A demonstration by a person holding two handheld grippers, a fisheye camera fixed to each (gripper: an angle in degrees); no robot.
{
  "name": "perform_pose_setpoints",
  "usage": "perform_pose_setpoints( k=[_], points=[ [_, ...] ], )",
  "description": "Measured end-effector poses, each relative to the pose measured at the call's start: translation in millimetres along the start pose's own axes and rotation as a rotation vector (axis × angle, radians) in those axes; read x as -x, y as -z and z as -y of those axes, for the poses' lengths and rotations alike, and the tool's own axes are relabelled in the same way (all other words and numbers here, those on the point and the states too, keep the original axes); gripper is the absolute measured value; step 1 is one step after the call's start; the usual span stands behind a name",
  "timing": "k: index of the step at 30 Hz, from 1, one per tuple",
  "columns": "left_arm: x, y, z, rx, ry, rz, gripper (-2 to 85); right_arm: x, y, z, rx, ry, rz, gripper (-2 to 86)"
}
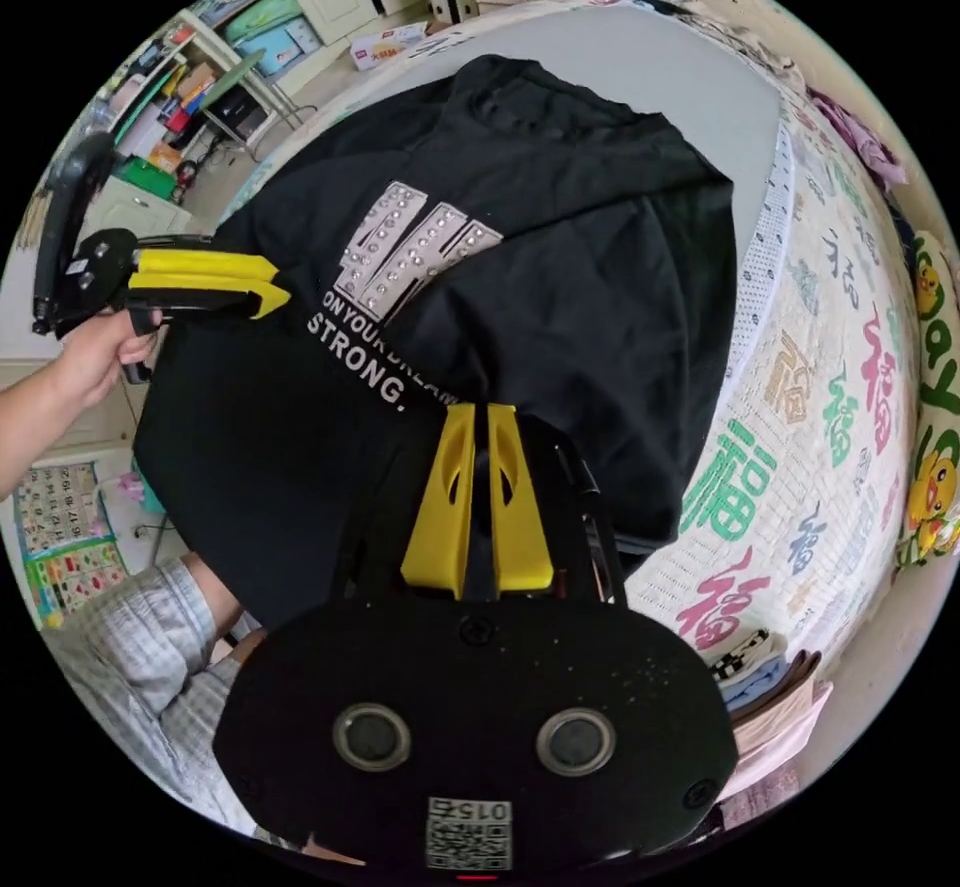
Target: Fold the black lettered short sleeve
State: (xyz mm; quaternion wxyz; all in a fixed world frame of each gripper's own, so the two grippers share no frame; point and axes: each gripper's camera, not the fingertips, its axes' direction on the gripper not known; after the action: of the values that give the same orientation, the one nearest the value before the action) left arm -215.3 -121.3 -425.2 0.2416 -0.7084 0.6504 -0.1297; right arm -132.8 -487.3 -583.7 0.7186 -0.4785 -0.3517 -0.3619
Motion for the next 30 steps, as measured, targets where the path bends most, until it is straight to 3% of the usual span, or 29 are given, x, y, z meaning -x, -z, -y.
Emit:
perform_pose_setpoints(
  k=[3, 6, 9, 12, 16, 20, 23, 30],
  points=[
    [67, 51, -6, -0.156, 0.165, -0.076, 4.3, -63, 40, -14, -0.114, -0.143, 0.068, 1.8],
    [162, 102, -30, -0.335, 0.423, -0.011, 4.6, -171, 83, -52, -0.244, -0.458, 0.019, 2.5],
    [247, 115, -63, -0.331, 0.743, 0.086, 5.8, -266, 81, -100, -0.179, -0.772, -0.08, 5.0],
    [283, 128, -87, -0.32, 0.867, 0.171, 6.4, -311, 79, -141, -0.149, -0.996, -0.07, 5.4],
    [269, 126, -57, -0.301, 0.71, 0.139, 6.6, -279, 84, -107, -0.283, -0.824, -0.003, 5.6],
    [223, 80, 32, -0.248, 0.415, 0.004, 6.6, -214, 52, 2, -0.264, -0.491, 0.118, 5.5],
    [197, 37, 93, -0.183, 0.271, -0.01, 6.2, -181, 25, 69, -0.223, -0.373, 0.166, 5.1],
    [197, -13, 150, -0.119, 0.268, 0.057, 2.2, -164, -17, 130, -0.092, -0.325, -0.018, 0.4]
  ],
)
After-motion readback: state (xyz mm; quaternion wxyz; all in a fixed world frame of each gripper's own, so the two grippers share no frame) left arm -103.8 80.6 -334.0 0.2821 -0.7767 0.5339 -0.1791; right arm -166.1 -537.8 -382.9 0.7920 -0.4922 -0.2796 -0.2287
